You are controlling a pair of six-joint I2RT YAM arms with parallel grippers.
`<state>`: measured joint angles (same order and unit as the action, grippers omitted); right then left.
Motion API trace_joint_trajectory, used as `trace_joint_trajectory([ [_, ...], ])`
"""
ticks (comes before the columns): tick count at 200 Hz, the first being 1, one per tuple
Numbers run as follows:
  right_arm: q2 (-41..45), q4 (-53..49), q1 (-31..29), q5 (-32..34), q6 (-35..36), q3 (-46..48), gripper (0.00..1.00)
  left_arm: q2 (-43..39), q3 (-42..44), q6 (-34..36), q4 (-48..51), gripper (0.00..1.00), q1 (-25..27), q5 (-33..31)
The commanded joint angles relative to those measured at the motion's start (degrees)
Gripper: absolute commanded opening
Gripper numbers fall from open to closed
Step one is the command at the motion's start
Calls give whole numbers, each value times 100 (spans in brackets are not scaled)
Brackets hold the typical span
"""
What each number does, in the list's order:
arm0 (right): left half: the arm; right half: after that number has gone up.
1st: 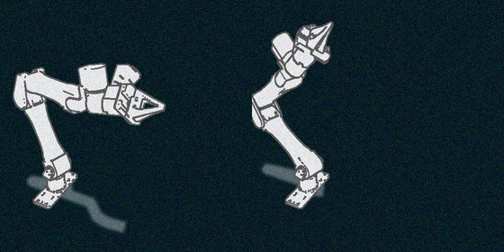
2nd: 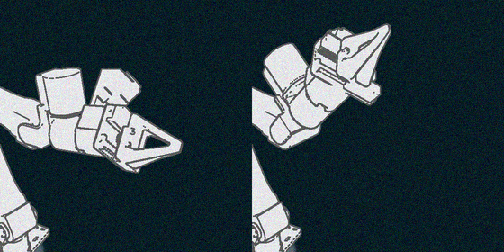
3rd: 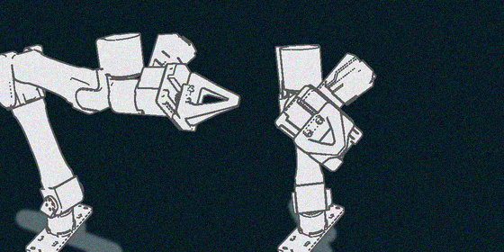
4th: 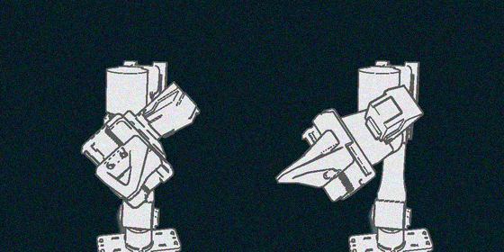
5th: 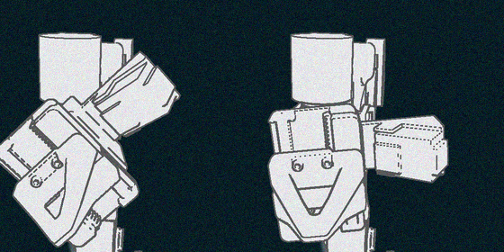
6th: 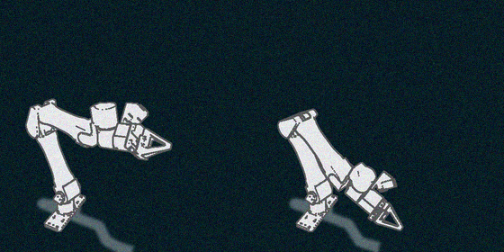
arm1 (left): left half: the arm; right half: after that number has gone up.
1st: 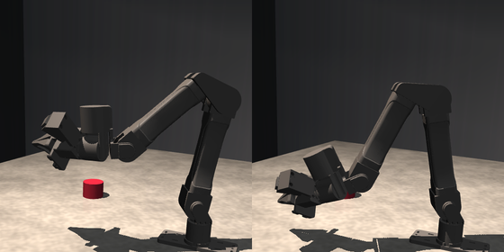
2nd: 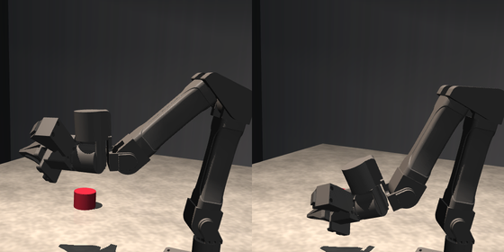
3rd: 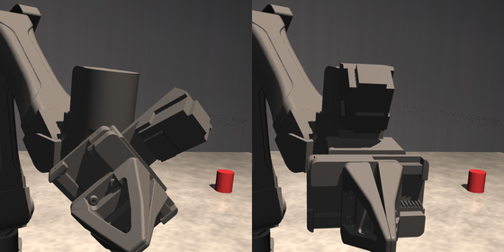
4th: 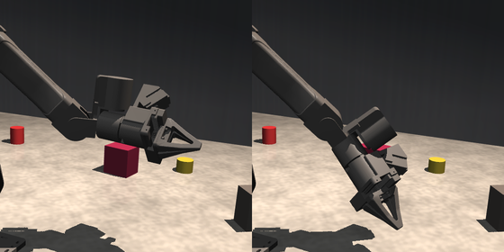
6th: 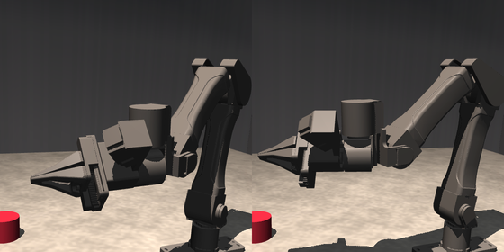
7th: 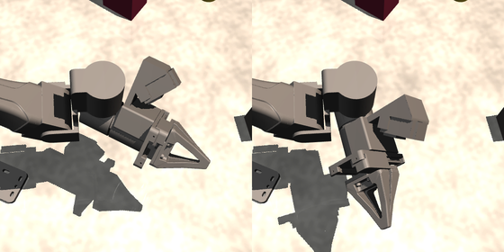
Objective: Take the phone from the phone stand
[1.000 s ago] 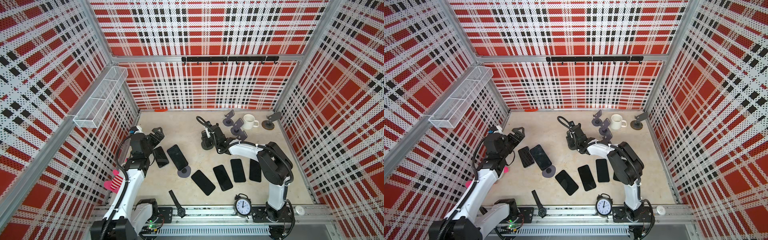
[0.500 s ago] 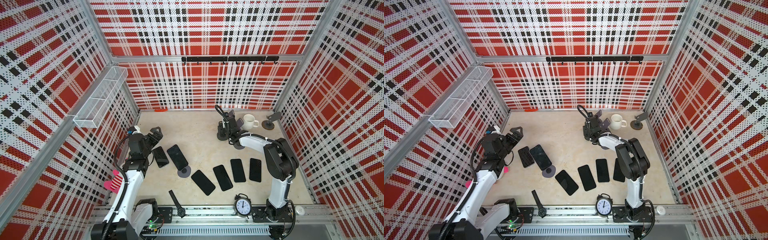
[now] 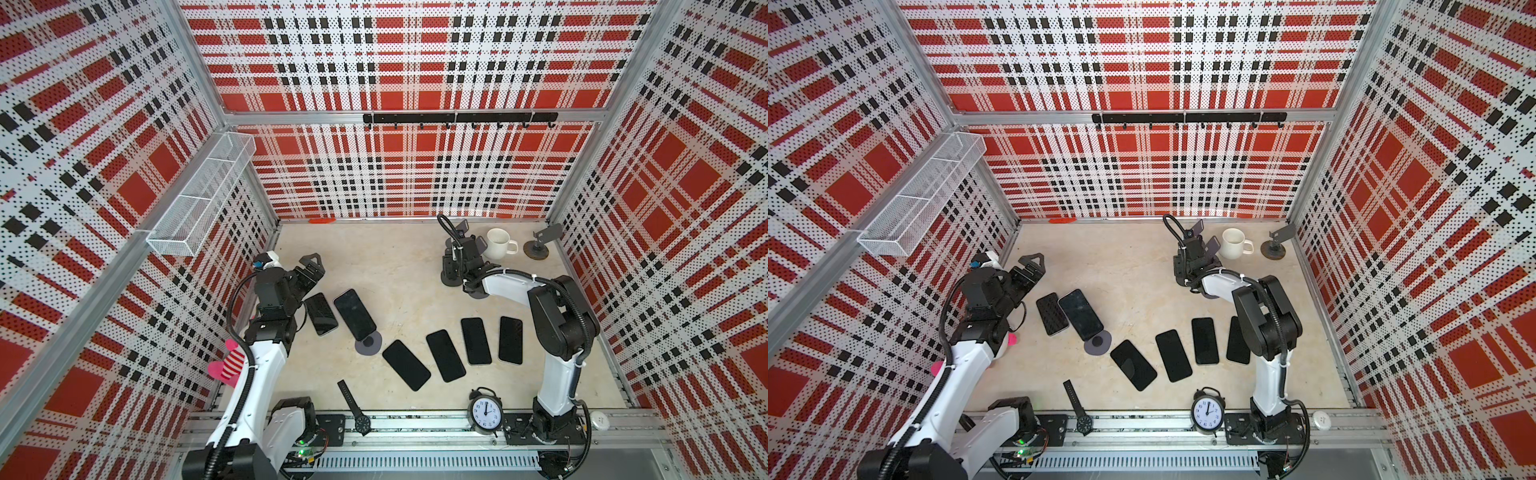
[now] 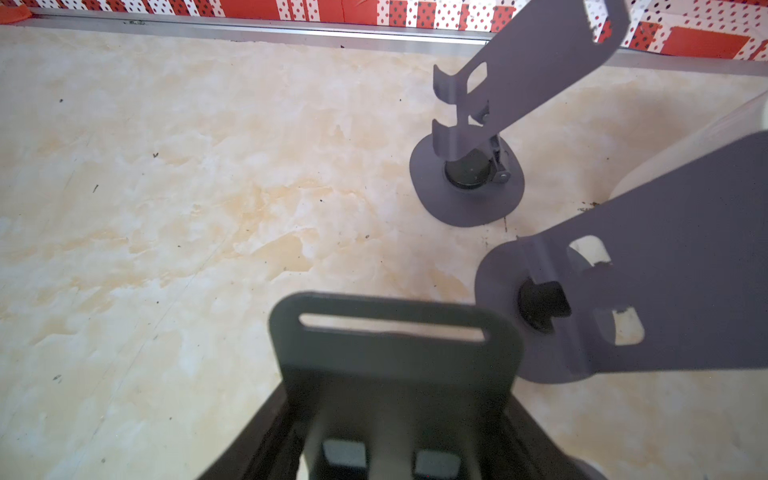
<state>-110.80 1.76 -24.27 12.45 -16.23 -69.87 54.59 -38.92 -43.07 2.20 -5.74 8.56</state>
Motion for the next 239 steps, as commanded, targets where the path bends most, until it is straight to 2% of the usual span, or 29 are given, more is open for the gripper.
trace_joint_trajectory([
  [1,113,200,45,12,-86,26,68,-124,33,88,63,98,-50,41],
  [52,453,321,41,-23,127,153,79,-156,1,103,99,98,-50,11],
  [116,1353,191,-39,-23,466,310,86,-245,-655,1000,1010,98,-92,-687],
  [154,1889,80,-221,-238,915,252,86,-245,-1204,1525,1661,98,-374,-950],
  [187,2089,337,-750,-721,1220,306,87,-360,-1013,1340,1655,98,-375,-1025],
  [239,1726,598,-2324,-930,1594,228,90,-589,-818,1029,1687,98,-161,-1636],
])
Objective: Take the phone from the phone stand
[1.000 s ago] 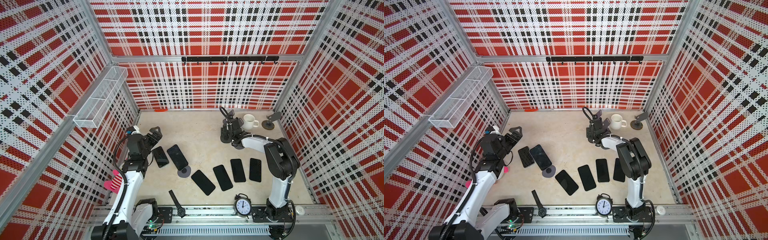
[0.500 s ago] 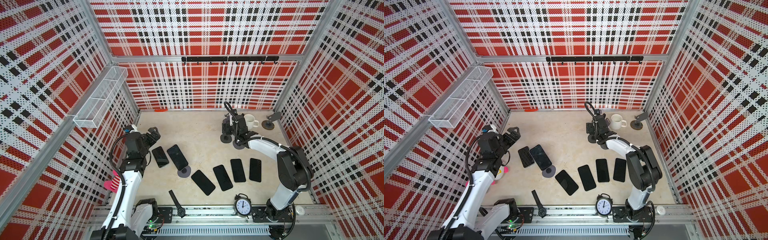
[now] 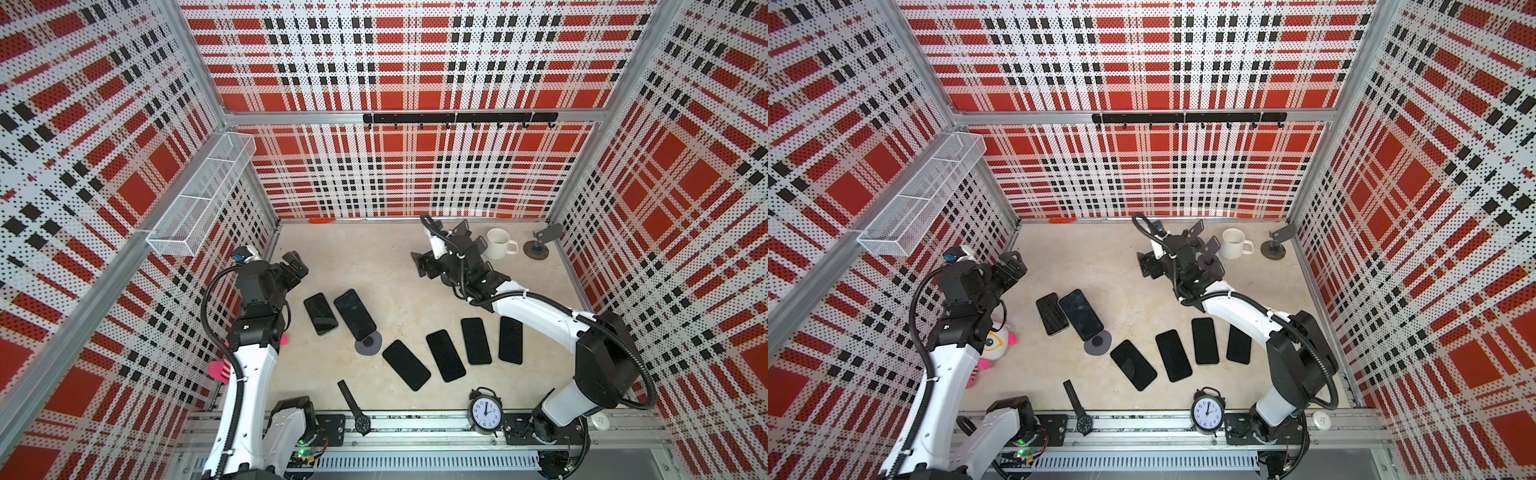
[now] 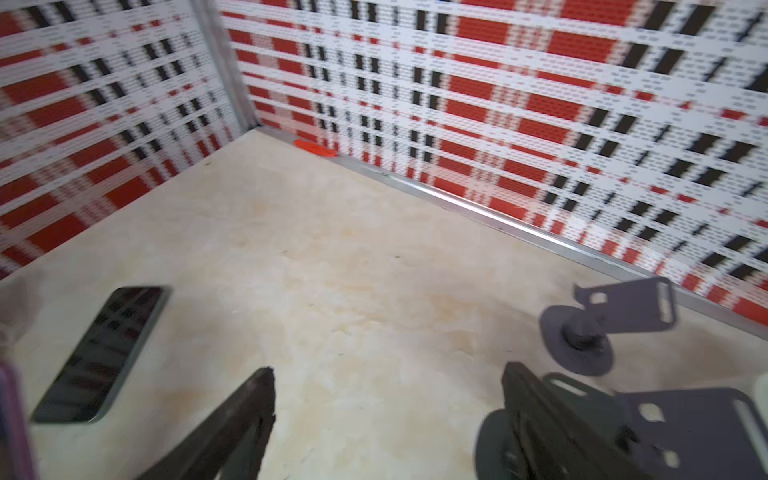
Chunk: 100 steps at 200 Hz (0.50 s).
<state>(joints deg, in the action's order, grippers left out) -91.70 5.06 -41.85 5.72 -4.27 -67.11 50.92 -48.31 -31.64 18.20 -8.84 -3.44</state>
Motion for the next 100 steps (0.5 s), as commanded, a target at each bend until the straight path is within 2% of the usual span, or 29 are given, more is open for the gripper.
trace_joint_trajectory([
  [1,-200,268,-595,-260,404,-52,90,-227,134,-114,83,98,156,-446],
  [23,-371,379,-1067,-216,493,-96,96,-320,165,-279,249,98,428,-878],
  [43,-322,717,-1150,-145,472,201,100,-219,-11,-551,740,98,887,-1359],
  [75,6,1306,-1150,490,526,878,100,4,-318,-1221,1621,98,2237,-2300],
  [78,36,1351,-1150,552,520,934,100,29,-332,-1302,1691,98,2491,-2390],
  [100,156,1666,-1142,984,481,1260,100,346,-632,-1762,2215,98,3246,-2653],
])
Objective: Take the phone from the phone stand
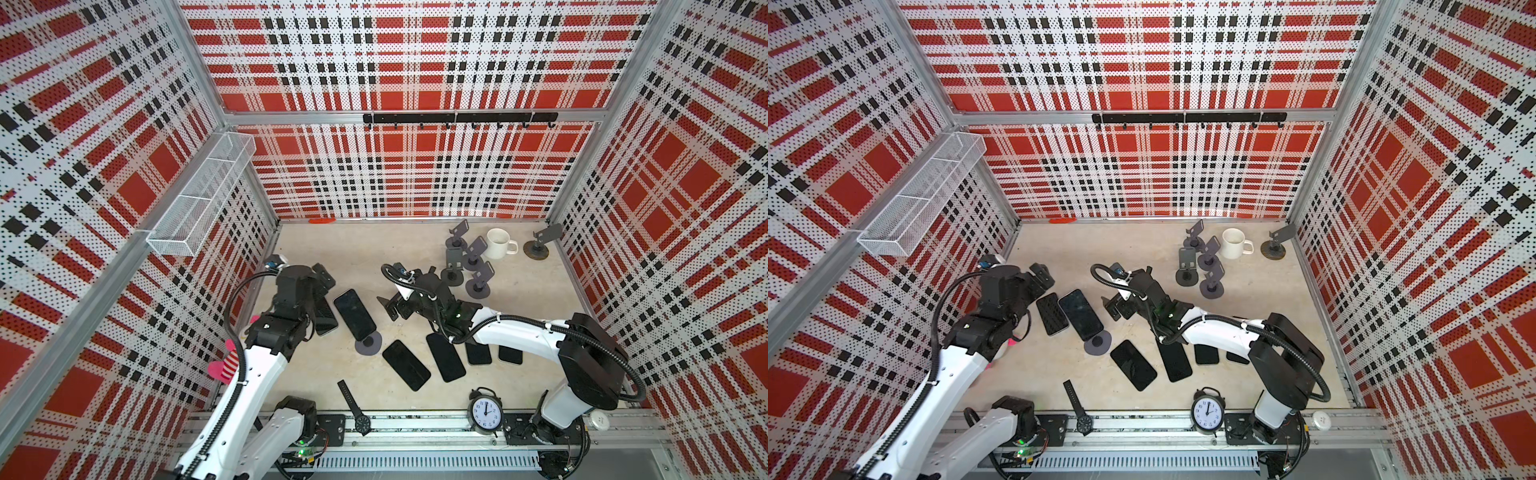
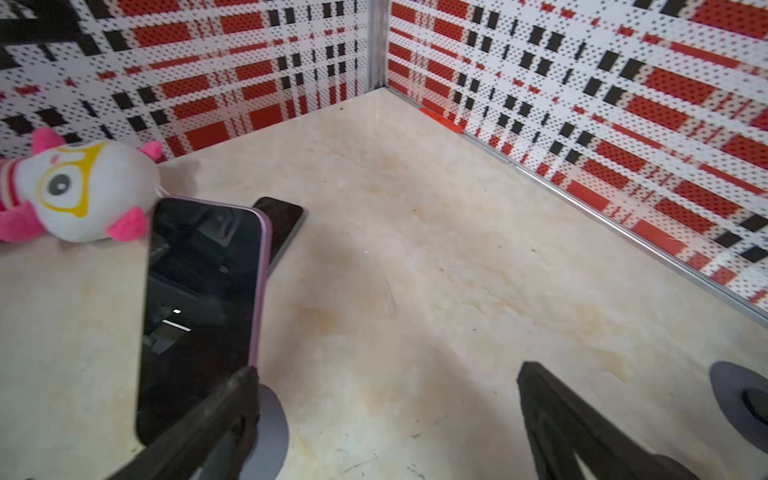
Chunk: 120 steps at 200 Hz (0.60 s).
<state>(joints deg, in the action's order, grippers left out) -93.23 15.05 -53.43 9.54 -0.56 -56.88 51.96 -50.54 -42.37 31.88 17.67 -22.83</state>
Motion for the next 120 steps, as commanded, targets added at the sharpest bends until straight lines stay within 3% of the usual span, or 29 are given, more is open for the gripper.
trace_joint_trajectory([
  [1,307,671,17,606,109,247,100,265,-428,-704,868,98,618,-723],
  [47,425,810,44,846,119,577,100,1393,-1674,-1386,2607,98,1720,-1812],
  [69,580,1000,60,925,123,794,100,1764,-1865,-1754,3089,98,1800,-1844],
  [120,780,1273,95,977,71,1162,100,2165,-1812,-2089,2950,98,1836,-1778],
])
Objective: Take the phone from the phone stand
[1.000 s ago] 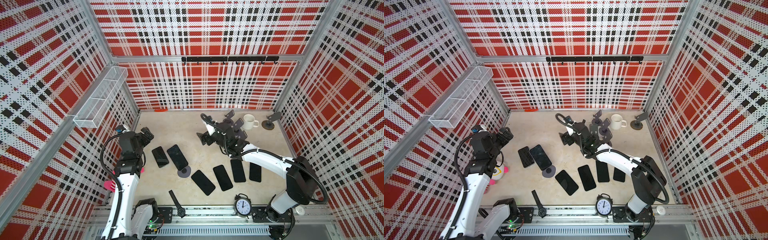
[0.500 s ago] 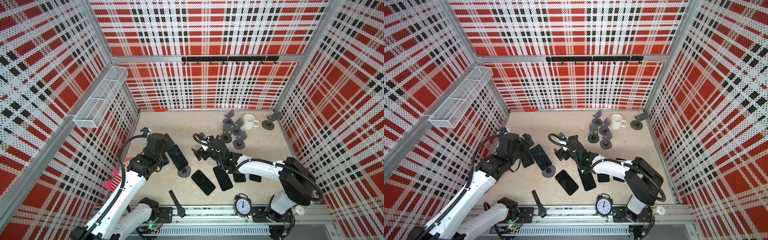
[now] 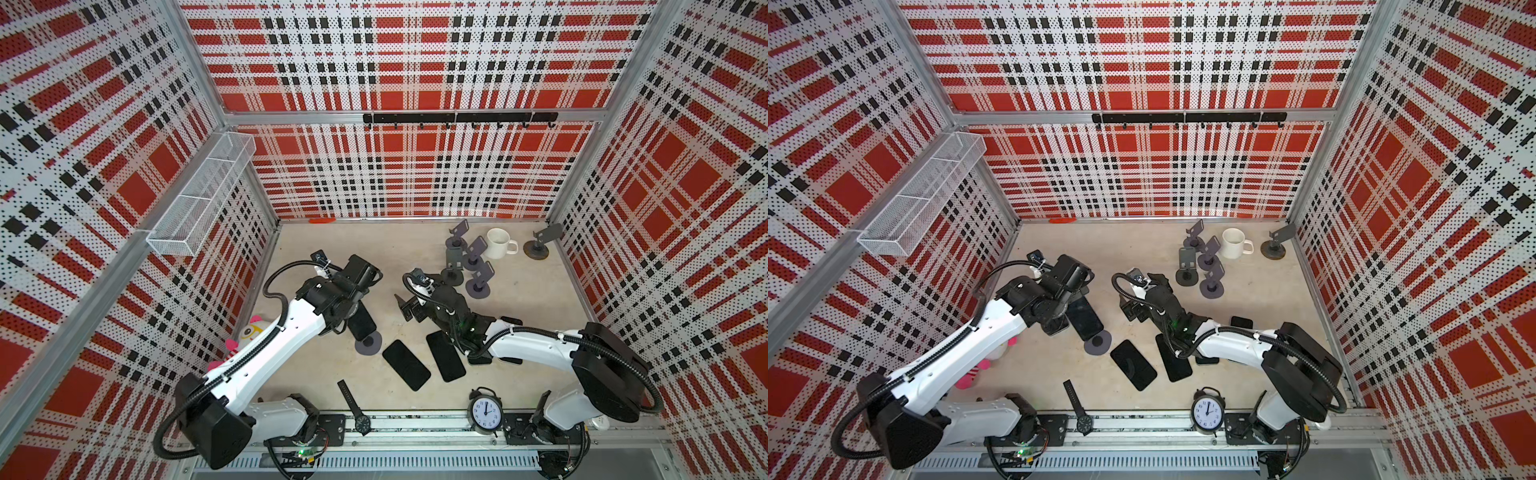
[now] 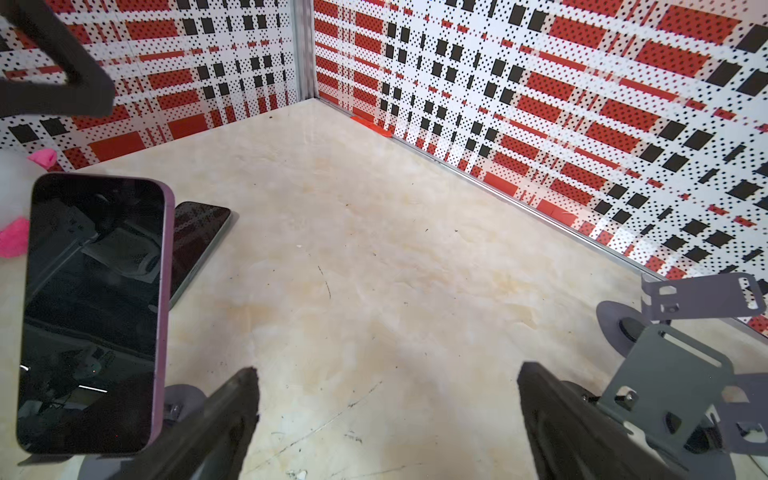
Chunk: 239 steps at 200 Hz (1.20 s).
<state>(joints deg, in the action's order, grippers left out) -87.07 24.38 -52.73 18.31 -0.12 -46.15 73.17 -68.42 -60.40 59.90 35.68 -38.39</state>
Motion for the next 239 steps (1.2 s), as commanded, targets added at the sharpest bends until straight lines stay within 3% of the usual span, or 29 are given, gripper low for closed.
trace_joint_trajectory([
  [1,164,344,25,102,28,89,100,47,-19,-278,129,98,40,-213],
  [31,173,402,26,150,40,163,100,76,64,-64,-401,98,29,17],
  [117,157,440,26,297,41,199,100,211,520,-288,-652,98,-53,-38],
  [239,148,361,24,275,-27,159,100,518,793,-93,-1121,100,-61,212],
])
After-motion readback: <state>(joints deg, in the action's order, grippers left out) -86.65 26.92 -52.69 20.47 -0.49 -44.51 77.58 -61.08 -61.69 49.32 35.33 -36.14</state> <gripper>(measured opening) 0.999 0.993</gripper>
